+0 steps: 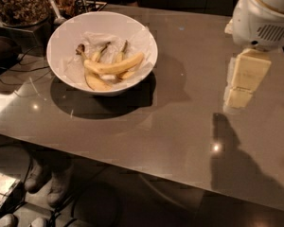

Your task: Pick banana from white bowl

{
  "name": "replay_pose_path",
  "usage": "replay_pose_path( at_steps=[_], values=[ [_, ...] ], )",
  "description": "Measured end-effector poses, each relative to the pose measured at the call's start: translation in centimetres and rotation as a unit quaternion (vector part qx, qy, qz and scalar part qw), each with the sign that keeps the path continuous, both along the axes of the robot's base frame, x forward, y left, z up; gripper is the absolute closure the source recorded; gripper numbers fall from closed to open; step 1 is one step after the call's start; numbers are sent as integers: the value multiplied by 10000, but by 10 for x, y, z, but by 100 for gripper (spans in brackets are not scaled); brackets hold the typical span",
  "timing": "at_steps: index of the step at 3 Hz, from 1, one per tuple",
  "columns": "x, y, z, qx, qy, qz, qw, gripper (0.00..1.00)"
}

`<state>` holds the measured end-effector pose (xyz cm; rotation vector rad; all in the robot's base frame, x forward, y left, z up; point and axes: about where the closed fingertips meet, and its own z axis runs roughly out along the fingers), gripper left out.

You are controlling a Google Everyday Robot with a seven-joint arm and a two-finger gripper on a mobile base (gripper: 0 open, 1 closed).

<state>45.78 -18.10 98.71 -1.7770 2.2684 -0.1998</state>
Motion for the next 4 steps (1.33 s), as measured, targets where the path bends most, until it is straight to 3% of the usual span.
replay_pose_path(
  at_steps=[1, 2, 3, 4],
  values=[
    [27, 41, 2, -324, 96, 270, 9991, 0],
    [44, 78, 8, -350, 88, 837, 9958, 0],
    [50, 83, 13, -278, -104, 876, 9957, 0],
    [77, 109, 7, -176, -162, 1017, 9945, 0]
  ],
)
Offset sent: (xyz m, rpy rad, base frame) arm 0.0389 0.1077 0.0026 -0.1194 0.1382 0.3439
